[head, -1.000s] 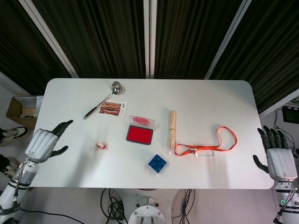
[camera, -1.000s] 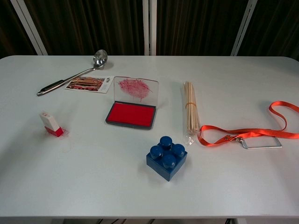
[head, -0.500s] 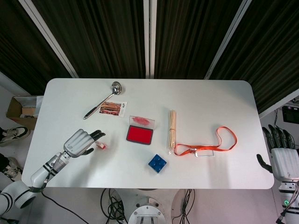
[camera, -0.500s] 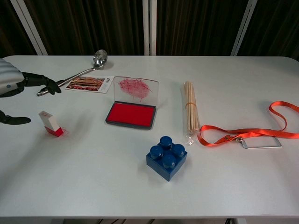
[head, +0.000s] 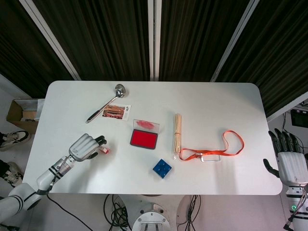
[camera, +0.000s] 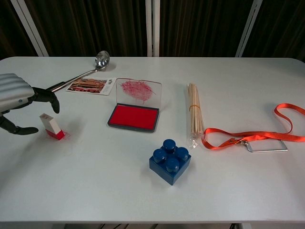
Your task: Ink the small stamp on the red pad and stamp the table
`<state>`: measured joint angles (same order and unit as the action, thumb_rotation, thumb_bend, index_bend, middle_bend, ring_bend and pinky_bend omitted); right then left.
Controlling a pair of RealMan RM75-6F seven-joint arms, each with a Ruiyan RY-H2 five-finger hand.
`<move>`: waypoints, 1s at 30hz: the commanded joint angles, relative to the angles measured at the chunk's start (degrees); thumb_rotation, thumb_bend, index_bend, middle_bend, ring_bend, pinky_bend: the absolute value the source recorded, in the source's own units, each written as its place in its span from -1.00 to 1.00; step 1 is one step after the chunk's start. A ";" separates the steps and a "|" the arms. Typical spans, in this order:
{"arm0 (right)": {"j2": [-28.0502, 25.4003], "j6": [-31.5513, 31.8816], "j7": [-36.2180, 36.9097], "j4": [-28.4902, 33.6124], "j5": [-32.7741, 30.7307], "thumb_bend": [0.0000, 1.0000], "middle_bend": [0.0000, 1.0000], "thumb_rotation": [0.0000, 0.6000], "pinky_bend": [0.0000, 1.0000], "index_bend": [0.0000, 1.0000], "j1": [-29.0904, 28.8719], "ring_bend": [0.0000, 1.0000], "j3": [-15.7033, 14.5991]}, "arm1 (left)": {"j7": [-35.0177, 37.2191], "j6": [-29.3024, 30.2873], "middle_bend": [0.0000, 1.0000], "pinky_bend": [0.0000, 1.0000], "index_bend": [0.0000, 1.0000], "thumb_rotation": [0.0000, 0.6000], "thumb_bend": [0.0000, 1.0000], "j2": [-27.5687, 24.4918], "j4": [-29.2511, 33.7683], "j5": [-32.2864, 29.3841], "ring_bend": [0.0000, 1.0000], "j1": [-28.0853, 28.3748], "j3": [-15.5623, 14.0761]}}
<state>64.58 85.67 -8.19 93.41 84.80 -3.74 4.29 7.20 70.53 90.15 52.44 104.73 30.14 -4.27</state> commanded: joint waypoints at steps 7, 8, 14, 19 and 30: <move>0.13 -0.43 0.11 -0.24 -0.55 -0.59 -1.00 1.00 -1.00 -1.00 -0.03 -1.00 0.02 | 5.16 1.66 -0.25 0.92 -0.15 1.00 -0.40 4.11 -6.15 0.21 0.83 0.78 -2.34; 0.16 -0.48 0.11 -0.29 -0.57 -0.59 -1.00 1.00 -1.00 -1.00 -0.05 -1.00 0.02 | 5.26 1.90 -0.24 0.92 -0.14 1.00 -0.39 4.33 -6.45 0.18 0.83 0.82 -2.38; 0.30 -0.55 0.07 -0.47 -0.69 -0.59 -1.00 1.00 -1.00 -1.00 -0.04 -1.00 -0.01 | 6.11 2.15 -0.16 0.92 -0.09 1.00 -0.32 5.48 -8.25 -0.50 0.84 1.21 -2.61; 0.26 -0.49 0.11 -0.56 -0.96 -0.59 -1.00 1.00 -1.00 -1.00 0.07 -1.00 0.04 | 6.62 1.83 -0.13 0.92 -0.08 1.00 -0.32 6.05 -9.31 -1.12 0.84 1.48 -2.93; 0.34 -1.02 0.00 -0.76 -1.26 -0.58 -1.00 1.00 -1.00 -1.00 -0.09 -1.00 0.01 | 7.29 2.28 -0.04 0.92 0.01 1.00 -0.32 7.11 -10.97 -1.79 0.84 1.67 -3.59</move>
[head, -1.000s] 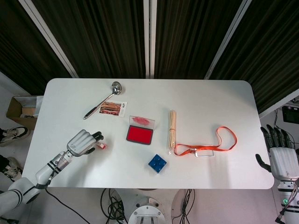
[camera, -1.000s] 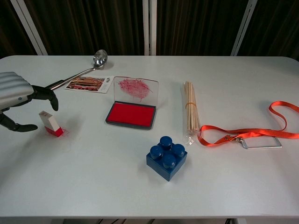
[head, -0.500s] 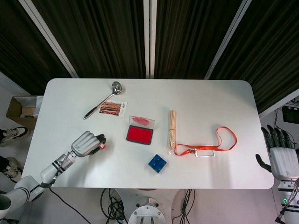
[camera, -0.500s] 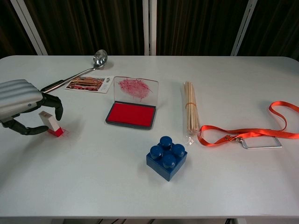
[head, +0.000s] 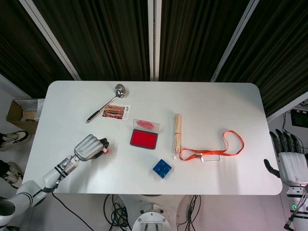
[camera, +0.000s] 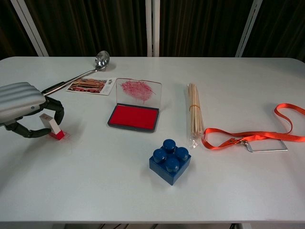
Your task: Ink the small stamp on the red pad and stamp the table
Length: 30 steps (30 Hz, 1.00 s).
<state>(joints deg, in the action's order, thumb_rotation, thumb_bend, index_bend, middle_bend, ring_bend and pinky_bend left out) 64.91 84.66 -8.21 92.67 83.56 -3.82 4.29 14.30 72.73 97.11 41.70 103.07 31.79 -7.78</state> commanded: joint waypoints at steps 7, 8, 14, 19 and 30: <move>0.06 -0.09 -0.10 -0.08 -0.19 -0.57 -1.00 1.00 -1.00 -1.00 0.01 -1.00 -0.01 | 1.08 0.11 0.01 0.92 0.07 1.00 -0.31 0.86 -1.35 -0.68 0.84 0.06 -0.37; 0.07 -0.10 -0.11 -0.08 -0.21 -0.57 -1.00 1.00 -1.00 -1.00 0.02 -1.00 -0.01 | 1.24 0.09 0.01 0.92 0.07 1.00 -0.31 0.95 -1.47 -0.75 0.84 0.06 -0.41; 0.10 -0.11 -0.22 -0.12 -0.29 -0.57 -1.00 1.00 -1.00 -1.00 0.02 -1.00 0.00 | 1.66 0.37 0.08 0.93 0.13 1.00 -0.22 1.29 -2.02 -1.19 0.84 0.15 -0.37; 0.13 -0.18 -0.28 -0.10 -0.29 -0.58 -1.00 1.00 -1.00 -1.00 0.00 -1.00 -0.03 | 2.04 0.45 0.11 0.93 0.16 1.00 -0.16 0.87 -1.15 -1.70 0.85 0.51 -0.07; 0.35 -0.22 0.12 -0.36 -0.10 -0.57 -1.00 1.00 -1.00 -1.00 -0.05 -1.00 -0.10 | 7.14 -2.83 0.17 0.96 0.23 1.00 -0.14 -4.41 10.40 -4.15 0.89 7.55 5.06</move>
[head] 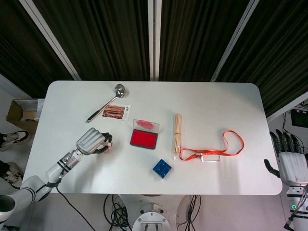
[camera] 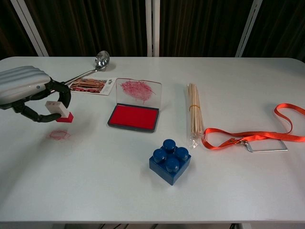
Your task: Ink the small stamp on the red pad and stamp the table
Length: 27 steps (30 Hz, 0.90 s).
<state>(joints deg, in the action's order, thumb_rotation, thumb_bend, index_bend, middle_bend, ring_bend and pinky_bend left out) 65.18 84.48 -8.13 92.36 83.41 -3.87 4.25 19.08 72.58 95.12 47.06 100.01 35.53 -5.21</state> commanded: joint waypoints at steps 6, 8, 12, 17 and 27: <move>0.31 0.07 0.65 -0.45 0.01 -0.57 -1.00 1.00 -1.00 -1.00 0.09 -1.00 -0.05 | 2.95 -11.00 0.21 0.98 0.26 1.00 -0.10 -4.42 13.29 -3.19 0.91 11.13 6.23; 0.32 0.04 0.91 -0.67 -0.05 -0.57 -1.00 1.00 -1.00 -1.00 0.09 -1.00 -0.02 | 3.06 -13.39 0.21 0.98 0.26 1.00 -0.10 -3.65 14.03 -4.00 0.92 13.05 7.22; 0.31 -0.31 1.31 -1.07 -0.30 -0.57 -1.00 1.00 -1.00 -1.00 0.06 -1.00 -0.04 | 3.44 -16.68 0.21 0.99 0.26 1.00 -0.10 -1.12 13.34 -5.13 0.93 15.93 8.47; 0.27 -0.40 1.73 -1.26 -0.19 -0.57 -1.00 1.00 -1.00 -1.00 0.02 -1.00 -0.08 | 3.28 -19.36 0.21 0.99 0.26 1.00 -0.10 2.69 10.05 -5.53 0.93 18.56 8.63; 0.02 -0.66 1.87 -1.22 -0.23 -0.57 -1.00 1.00 -1.00 -1.00 -0.11 -1.00 -0.06 | 0.16 -19.16 0.21 0.99 0.26 1.00 -0.10 9.75 1.48 -5.36 0.95 19.83 7.40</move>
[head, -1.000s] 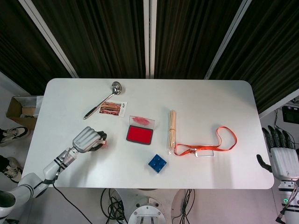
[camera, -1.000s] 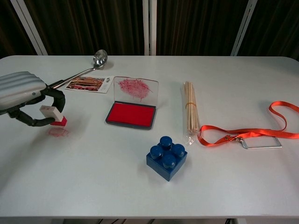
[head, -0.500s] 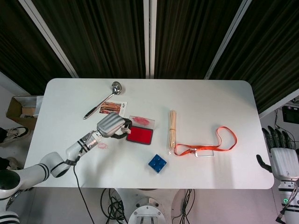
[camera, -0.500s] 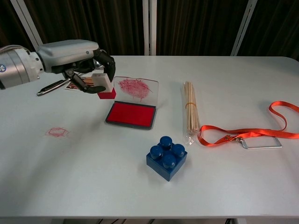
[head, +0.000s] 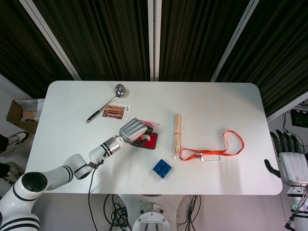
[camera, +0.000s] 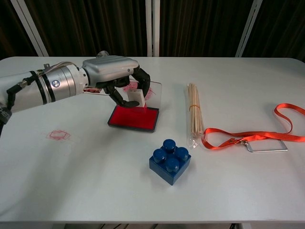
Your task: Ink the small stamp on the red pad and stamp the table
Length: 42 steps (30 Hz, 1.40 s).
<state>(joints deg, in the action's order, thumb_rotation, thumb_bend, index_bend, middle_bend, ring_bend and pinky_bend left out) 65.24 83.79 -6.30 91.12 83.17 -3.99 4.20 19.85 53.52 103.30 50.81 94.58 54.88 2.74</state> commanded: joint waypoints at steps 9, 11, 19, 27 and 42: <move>-0.10 -0.16 0.39 -0.32 -0.49 -0.57 -1.00 1.00 -1.00 -1.00 0.15 -1.00 0.01 | 1.52 -0.46 0.21 0.99 0.27 1.00 -0.10 4.08 -7.21 0.04 0.95 0.12 -2.62; -0.02 -0.32 0.32 -0.37 -0.49 -0.57 -1.00 1.00 -1.00 -1.00 0.10 -1.00 -0.05 | 1.83 -0.34 0.21 0.99 0.26 1.00 -0.10 4.75 -8.31 0.03 0.95 -0.01 -2.95; 0.37 -1.05 -0.29 -0.07 -0.32 -0.57 -1.00 1.00 -1.00 -1.00 -0.20 -1.00 -0.40 | 2.81 -0.42 0.21 0.99 0.26 1.00 -0.10 6.87 -11.57 -0.20 0.95 -0.11 -3.71; 0.03 -0.57 -0.08 -0.19 -0.69 -0.57 -1.00 1.00 -1.00 -1.00 0.11 -1.00 -0.21 | 4.12 1.09 0.21 0.99 0.27 1.00 -0.10 6.78 -12.19 -0.16 0.95 -0.37 -3.99; 0.02 -0.61 1.10 -0.80 -0.18 -0.57 -1.00 1.00 -1.00 -1.00 0.01 -1.00 -0.29 | -1.64 11.82 0.23 0.99 0.28 1.00 -0.09 -11.53 8.72 -2.08 0.95 -9.03 -5.27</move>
<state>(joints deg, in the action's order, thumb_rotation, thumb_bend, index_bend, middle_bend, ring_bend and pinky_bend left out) 65.25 83.18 -5.22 90.34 82.99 -3.97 3.92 20.36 62.95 95.20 55.90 93.28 49.18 -0.99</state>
